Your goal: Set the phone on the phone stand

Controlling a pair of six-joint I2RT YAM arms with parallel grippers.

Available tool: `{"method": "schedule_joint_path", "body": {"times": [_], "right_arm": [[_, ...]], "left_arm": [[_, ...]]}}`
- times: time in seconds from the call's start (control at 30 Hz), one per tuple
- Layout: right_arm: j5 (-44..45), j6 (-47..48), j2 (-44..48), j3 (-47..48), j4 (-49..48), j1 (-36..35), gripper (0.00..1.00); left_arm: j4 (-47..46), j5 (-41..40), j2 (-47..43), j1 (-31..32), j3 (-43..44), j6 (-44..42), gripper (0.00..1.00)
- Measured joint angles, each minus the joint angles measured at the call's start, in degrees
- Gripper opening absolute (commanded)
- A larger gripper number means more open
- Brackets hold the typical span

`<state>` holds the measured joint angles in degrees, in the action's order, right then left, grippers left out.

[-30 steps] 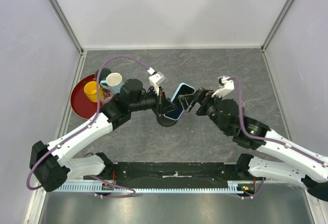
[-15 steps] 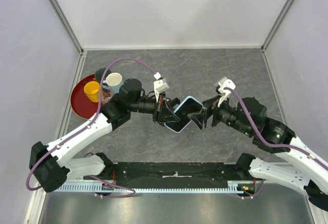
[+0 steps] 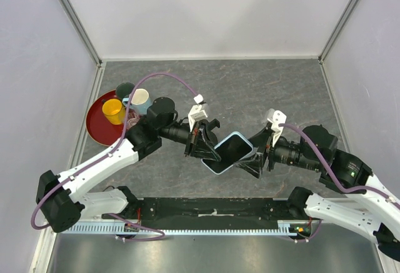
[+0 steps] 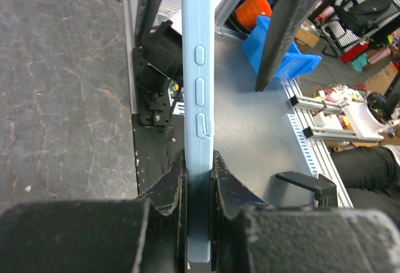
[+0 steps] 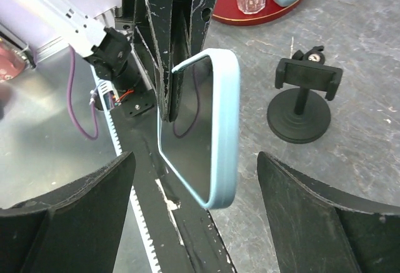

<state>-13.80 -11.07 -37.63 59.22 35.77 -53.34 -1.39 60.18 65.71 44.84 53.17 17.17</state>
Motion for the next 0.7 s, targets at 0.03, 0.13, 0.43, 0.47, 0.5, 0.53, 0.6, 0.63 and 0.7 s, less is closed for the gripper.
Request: {"method": "schedule_joint_path", "body": {"times": [0.03, 0.13, 0.43, 0.47, 0.5, 0.53, 0.6, 0.63, 0.7], "right_arm": [[-0.61, 0.04, 0.02, -0.13, -0.02, 0.0, 0.86], [-2.25, -0.33, 0.85, -0.98, -0.26, 0.0, 0.86], [-5.07, -4.61, 0.44, -1.57, -2.71, 0.0, 0.5], [-5.29, -4.94, 0.13, -1.75, -2.95, 0.0, 0.48], [-5.42, -5.2, -0.24, -1.84, -3.13, 0.0, 0.47], [-5.51, -5.25, -0.66, -1.84, -3.21, 0.0, 0.49], [-5.77, -5.18, -1.38, -1.84, -3.45, 0.0, 0.52], [-6.01, -5.16, -1.6, -1.84, -3.61, 0.0, 0.54], [-6.73, -5.07, -2.05, -1.84, -3.78, 0.0, 0.53]], "left_arm": [[-0.11, 0.44, 0.0, 0.48, 0.0, -0.15, 0.02], [-0.46, 1.18, 0.0, 1.9, 0.0, -0.81, 0.02], [-0.46, 1.73, 0.0, 3.43, 0.0, -2.4, 0.02], [-0.44, 1.7, 0.0, 3.5, 0.0, -2.54, 0.02], [-0.39, 1.7, 0.0, 3.58, 0.0, -2.71, 0.02], [-0.26, 1.68, 0.0, 3.76, 0.0, -2.99, 0.02], [0.22, 1.66, 0.0, 4.04, 0.0, -3.52, 0.02], [0.52, 1.64, 0.0, 4.22, 0.0, -3.76, 0.02], [1.29, 1.66, 0.0, 4.55, 0.0, -4.33, 0.02]]}}
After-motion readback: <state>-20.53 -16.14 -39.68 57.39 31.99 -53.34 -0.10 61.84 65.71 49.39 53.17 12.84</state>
